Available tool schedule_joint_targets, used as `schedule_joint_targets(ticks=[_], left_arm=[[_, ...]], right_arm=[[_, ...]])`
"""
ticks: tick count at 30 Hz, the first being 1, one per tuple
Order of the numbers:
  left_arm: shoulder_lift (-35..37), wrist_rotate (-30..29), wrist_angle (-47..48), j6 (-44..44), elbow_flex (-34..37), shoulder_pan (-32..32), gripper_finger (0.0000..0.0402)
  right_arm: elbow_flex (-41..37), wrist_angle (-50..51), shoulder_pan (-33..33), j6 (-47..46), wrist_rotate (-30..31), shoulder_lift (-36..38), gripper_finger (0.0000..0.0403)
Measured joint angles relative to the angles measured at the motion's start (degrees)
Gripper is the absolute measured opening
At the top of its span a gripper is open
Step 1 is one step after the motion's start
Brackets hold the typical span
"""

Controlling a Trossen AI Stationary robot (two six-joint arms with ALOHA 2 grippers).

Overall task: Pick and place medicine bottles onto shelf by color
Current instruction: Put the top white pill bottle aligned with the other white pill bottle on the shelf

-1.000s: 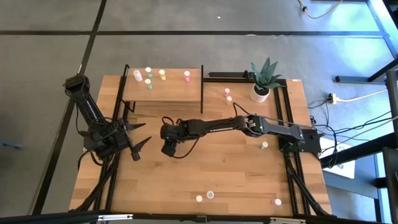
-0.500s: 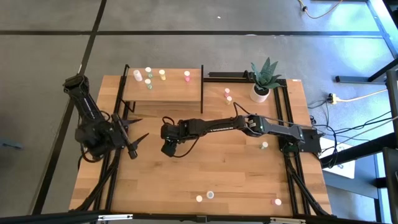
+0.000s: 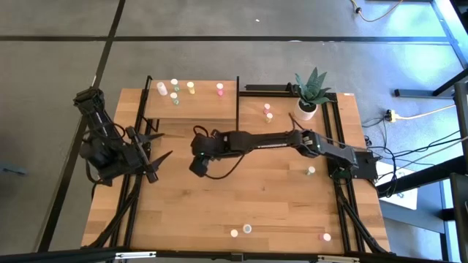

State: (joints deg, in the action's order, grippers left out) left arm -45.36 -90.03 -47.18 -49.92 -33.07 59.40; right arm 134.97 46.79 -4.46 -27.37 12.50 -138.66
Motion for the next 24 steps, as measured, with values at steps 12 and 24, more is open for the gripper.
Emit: schedule_joint_targets(ticks=[12,24], left_arm=[[-0.4,0.0,0.0,14.1,-0.9,0.0,0.0279],[-10.0,9.2,3.0,29.0,-0.9,-4.4,0.0279]], right_arm=[[0.0,-0.9,-4.8,13.4,5.6,13.3,0.0223],[0.1,-2.5,-7.4,19.1,5.5,21.5,0.0223]])
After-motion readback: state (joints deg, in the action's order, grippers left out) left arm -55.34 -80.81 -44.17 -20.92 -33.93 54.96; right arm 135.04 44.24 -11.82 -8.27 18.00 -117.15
